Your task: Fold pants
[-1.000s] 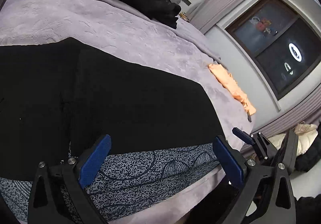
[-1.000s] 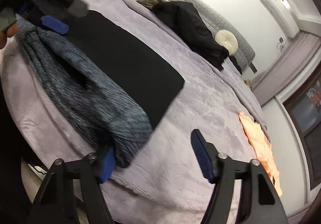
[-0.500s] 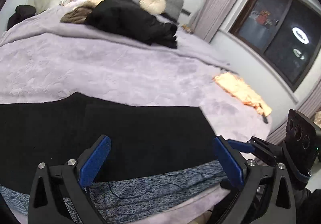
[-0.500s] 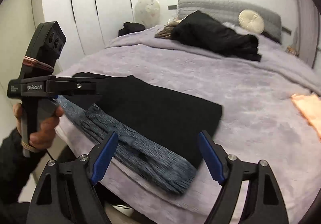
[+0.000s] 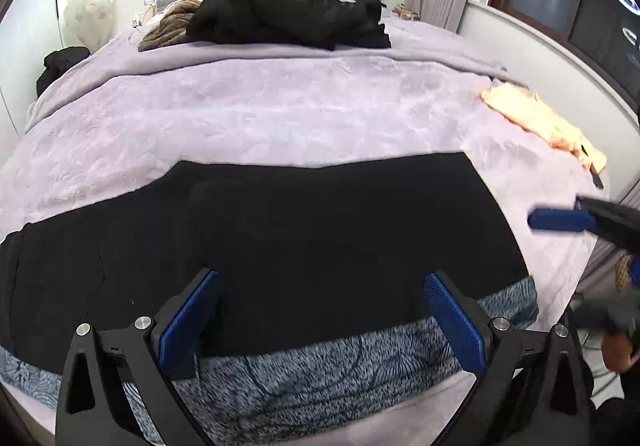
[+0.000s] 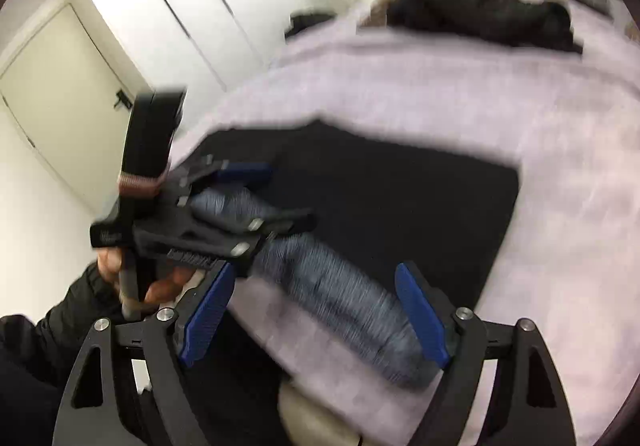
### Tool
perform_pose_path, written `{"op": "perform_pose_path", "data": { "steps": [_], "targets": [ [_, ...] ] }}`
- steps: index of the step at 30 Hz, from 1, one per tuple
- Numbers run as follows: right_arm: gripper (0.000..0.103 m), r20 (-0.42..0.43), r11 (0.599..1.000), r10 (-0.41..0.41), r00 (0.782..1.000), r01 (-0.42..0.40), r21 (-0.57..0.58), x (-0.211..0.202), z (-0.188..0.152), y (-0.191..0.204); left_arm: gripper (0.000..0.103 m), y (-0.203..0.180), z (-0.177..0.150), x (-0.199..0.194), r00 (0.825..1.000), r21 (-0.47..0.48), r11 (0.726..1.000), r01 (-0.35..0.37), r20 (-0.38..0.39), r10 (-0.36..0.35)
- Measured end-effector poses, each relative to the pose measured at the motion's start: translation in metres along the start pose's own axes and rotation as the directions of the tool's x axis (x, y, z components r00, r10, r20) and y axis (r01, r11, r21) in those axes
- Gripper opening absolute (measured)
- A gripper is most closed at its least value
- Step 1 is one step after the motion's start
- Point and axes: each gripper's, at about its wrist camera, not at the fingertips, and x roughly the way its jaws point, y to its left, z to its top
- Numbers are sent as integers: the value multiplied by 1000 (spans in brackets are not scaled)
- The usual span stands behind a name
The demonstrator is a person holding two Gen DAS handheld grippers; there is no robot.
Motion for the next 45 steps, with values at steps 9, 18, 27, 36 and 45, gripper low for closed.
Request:
{"op": "perform_pose_path", "data": {
  "steps": [9,18,27,36,45],
  "targets": [
    [86,-128,999,-37,991,40,22,95,41,-68,102,-5,-13,36,994,40,995,-96,-56,99],
    [87,-78,988,-134,988,127,-89,56,20,-16,102,-3,-14,37,995,32,996,-89,-50,90],
    [87,-137,933,-301,944,262,-249,48,9,4,102,2,-8,-14,989,8,991,-137,58,137],
    [101,-239,886,-387,890,287,-364,116,45,26,103,76,-30,-12,986,-220,962,-164,-29,161],
    [103,-280,887,-88,956,-53,-458,203,122,99,103,210,-78,-38,954,-484,823,-299,-125,273]
  ]
}}
